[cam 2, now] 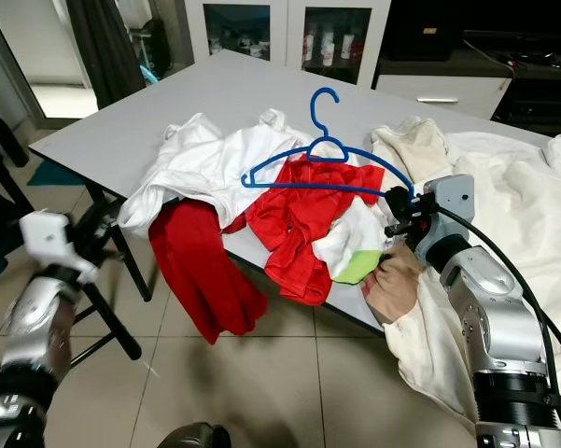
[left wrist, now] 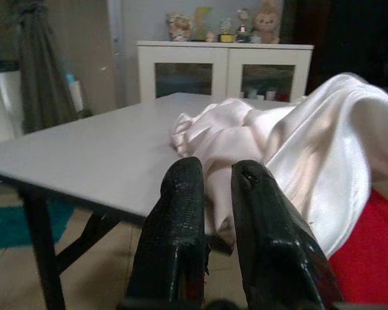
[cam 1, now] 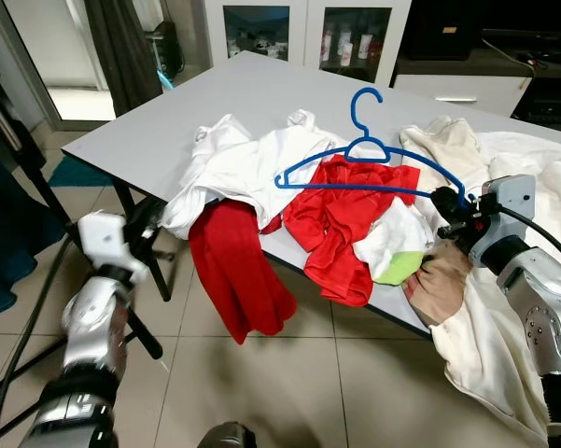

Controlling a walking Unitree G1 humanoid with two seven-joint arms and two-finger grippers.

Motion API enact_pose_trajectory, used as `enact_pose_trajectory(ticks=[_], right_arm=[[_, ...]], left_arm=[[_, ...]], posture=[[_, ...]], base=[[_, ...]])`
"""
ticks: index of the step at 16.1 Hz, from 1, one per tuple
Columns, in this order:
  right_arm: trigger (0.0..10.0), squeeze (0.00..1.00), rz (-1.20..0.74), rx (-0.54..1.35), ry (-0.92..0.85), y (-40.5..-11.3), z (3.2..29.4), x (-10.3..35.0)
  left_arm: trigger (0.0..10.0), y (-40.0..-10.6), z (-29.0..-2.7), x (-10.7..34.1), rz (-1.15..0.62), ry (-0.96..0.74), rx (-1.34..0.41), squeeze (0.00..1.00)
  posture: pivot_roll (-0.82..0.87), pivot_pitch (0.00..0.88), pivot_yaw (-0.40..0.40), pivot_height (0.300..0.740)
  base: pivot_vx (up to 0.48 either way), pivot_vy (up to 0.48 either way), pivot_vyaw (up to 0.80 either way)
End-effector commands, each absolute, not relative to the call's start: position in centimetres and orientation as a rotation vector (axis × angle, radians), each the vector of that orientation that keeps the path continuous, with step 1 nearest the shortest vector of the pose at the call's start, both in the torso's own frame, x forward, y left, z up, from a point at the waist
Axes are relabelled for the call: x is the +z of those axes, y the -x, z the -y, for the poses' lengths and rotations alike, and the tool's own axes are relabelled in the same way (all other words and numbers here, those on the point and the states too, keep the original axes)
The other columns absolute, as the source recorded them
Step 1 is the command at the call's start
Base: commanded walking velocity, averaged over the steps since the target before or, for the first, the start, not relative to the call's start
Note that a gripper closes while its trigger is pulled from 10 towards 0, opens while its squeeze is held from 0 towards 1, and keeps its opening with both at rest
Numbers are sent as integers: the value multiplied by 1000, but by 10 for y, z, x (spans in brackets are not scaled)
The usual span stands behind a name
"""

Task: Hang hanger

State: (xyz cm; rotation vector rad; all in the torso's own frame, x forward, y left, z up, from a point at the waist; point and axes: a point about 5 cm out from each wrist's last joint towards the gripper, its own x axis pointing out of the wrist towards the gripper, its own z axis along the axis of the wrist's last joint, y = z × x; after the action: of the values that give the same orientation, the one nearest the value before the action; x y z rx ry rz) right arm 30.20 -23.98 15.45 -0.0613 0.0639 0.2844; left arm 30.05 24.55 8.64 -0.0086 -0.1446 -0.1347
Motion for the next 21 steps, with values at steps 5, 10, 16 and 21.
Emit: enact_pose_trajectory(ticks=[5, 10, 16, 21], right_arm=[[10000, 0, -43, 254, 66, -305, 244, 158], [10000, 0, -42, 260, 65, -306, 242, 157], [10000, 0, -41, 266, 63, -306, 241, 156], [10000, 0, -40, 268, 60, -306, 241, 156]], left_arm=[[10000, -290, -246, 69, 67, -11, -147, 0], [10000, -293, -228, 70, 105, 13, -213, 1000], [10000, -304, -209, 75, 168, 80, -117, 0], [10000, -306, -218, 77, 174, 57, -22, 0]], posture=[[118, 0, 20, 740], [114, 0, 20, 740], [112, 0, 21, 740], [113, 0, 20, 740]], base=[[0, 0, 0], [0, 0, 0], [0, 0, 0], [0, 0, 0]])
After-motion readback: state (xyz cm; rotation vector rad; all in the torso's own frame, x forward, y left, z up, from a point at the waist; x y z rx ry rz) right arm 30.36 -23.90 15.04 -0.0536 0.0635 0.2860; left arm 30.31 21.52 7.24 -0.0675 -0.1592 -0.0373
